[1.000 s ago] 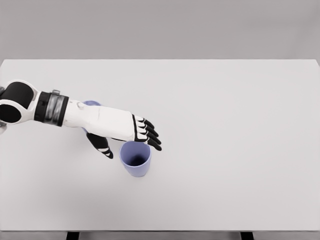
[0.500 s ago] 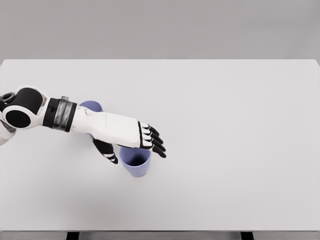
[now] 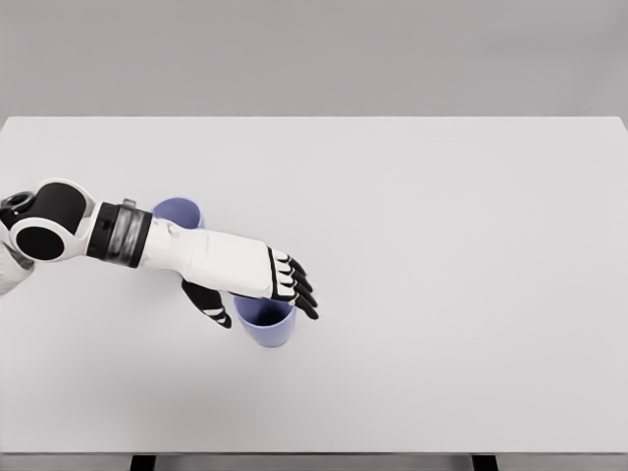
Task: Place the right cup on the left cup with left arm
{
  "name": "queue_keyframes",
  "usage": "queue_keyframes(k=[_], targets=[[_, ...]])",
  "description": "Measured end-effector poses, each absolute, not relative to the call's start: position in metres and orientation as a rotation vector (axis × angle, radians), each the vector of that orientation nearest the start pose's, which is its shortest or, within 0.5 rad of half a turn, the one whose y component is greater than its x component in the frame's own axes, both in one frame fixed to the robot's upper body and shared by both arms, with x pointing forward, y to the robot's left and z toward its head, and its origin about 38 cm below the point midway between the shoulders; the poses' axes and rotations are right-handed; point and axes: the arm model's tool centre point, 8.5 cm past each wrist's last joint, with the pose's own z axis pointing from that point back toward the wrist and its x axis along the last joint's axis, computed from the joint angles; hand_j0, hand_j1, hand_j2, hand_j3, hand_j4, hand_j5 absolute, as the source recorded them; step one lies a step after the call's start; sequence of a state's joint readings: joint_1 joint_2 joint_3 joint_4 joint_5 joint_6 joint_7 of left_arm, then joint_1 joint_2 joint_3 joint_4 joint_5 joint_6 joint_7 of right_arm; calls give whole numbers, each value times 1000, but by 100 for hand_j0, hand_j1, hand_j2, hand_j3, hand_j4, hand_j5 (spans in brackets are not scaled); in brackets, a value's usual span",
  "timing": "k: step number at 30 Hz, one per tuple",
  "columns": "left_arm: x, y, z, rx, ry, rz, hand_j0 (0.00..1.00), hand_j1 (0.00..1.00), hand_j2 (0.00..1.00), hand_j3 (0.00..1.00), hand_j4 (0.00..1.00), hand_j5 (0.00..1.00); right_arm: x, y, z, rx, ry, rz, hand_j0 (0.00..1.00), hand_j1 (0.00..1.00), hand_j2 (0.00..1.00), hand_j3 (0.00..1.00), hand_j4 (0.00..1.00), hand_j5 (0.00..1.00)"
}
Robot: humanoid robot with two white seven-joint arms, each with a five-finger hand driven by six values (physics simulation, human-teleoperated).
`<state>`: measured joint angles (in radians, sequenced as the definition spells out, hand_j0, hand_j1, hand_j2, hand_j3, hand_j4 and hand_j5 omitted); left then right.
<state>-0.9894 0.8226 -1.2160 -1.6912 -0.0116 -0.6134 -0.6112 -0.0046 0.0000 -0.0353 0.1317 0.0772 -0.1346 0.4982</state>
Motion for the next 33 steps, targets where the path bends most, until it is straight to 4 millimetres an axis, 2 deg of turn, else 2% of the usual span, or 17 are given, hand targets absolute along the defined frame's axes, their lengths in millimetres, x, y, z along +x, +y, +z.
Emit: queue_keyframes(k=[1,7,10,17,21,25,33], targets=[[370,175,220,344,1764,2929,63,63,63,63,63,63,-30,-228,-251,421,5,42,100,100,100,100,100,100],[369,177,220,345,1783,2928,60,60,60,60,60,60,-30,-228,-251,421,5,42,100,100,100,100,100,100],[372,178,230,312,1806,2909,53,53,53,53,53,53,-30,-228,-251,421,5,42,100,100,100,100,100,100],[376,190,258,236,1836,2890,53,53,53,53,53,53,-30,-228,-251,421,5,42,100,100,100,100,100,100],[378,197,287,161,1847,2858,53,53,53,53,53,53,-30,-228,-251,421,5,42,100,100,100,100,100,100],[378,207,307,125,1877,2848,53,53,53,53,53,53,-30,-228,-251,421,5,42,100,100,100,100,100,100],[379,214,325,98,1914,2830,53,53,53,53,53,53,-30,-228,-251,421,5,42,100,100,100,100,100,100]])
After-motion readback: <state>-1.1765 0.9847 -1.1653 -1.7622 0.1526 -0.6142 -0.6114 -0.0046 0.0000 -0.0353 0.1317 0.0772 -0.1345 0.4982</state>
